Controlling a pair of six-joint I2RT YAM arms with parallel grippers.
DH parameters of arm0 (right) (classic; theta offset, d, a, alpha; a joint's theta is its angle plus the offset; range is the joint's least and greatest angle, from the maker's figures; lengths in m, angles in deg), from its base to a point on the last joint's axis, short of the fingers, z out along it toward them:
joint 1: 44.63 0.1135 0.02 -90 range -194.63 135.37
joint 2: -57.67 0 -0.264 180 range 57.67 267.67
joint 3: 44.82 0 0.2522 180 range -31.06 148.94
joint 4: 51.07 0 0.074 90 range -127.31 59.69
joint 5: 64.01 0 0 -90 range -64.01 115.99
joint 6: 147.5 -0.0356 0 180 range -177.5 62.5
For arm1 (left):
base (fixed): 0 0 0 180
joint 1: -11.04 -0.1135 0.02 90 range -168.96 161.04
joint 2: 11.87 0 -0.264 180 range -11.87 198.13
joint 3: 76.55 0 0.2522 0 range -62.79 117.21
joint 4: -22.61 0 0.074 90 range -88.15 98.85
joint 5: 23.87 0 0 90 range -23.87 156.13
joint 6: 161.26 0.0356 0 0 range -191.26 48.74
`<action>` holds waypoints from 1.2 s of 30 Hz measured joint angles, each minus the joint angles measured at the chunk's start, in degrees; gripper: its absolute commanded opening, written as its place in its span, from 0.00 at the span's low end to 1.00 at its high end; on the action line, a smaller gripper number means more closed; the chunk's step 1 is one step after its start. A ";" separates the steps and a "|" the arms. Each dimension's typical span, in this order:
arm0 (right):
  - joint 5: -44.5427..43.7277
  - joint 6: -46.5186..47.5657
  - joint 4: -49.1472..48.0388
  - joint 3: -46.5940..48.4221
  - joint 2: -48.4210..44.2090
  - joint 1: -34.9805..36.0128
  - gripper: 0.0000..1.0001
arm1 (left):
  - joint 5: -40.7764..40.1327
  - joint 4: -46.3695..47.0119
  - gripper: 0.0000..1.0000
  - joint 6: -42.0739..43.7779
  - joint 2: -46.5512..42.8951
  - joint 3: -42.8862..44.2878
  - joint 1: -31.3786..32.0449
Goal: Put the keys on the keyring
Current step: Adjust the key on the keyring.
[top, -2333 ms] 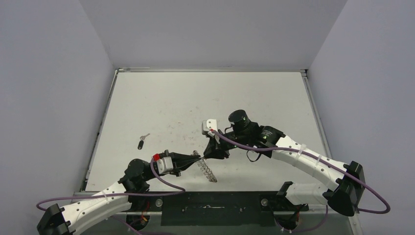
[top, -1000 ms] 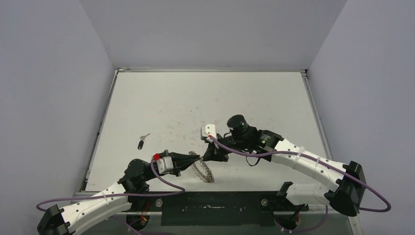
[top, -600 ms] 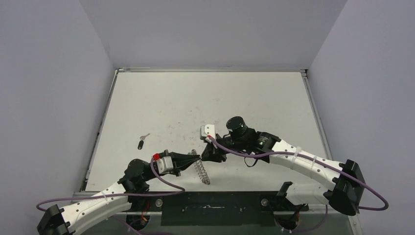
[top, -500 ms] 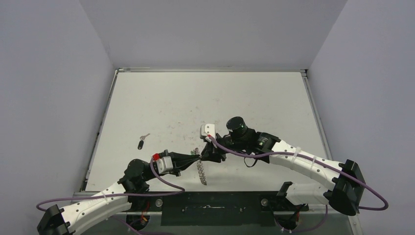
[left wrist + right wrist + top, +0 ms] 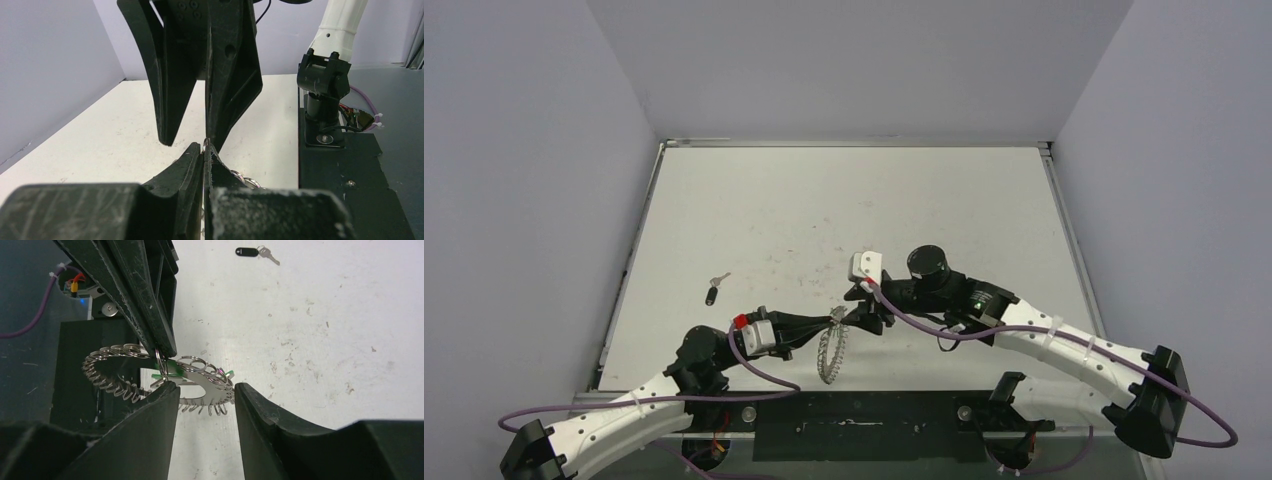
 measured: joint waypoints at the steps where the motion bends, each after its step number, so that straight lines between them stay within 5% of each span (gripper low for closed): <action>1: -0.24 0.02 -0.04 -0.02 -0.68 0.00 0.46 | 0.02 -0.02 0.00 -0.02 -0.02 0.00 0.00; 19: 7.30 -0.94 -3.43 -0.02 -1.18 -0.07 0.29 | 0.07 -0.04 0.00 -0.15 -0.20 0.00 0.00; 26: 9.31 -2.38 -4.46 -0.02 0.22 -0.07 0.00 | -0.11 -0.04 0.00 -0.15 -0.22 0.00 0.00; 35: 9.99 -1.92 -4.09 0.00 0.20 -0.04 0.00 | -0.74 -0.76 0.00 -0.15 -0.87 0.00 0.00; 36: 9.97 -1.64 -3.67 0.07 0.20 -0.04 0.00 | -0.74 -1.07 0.06 -0.15 -1.03 0.00 0.00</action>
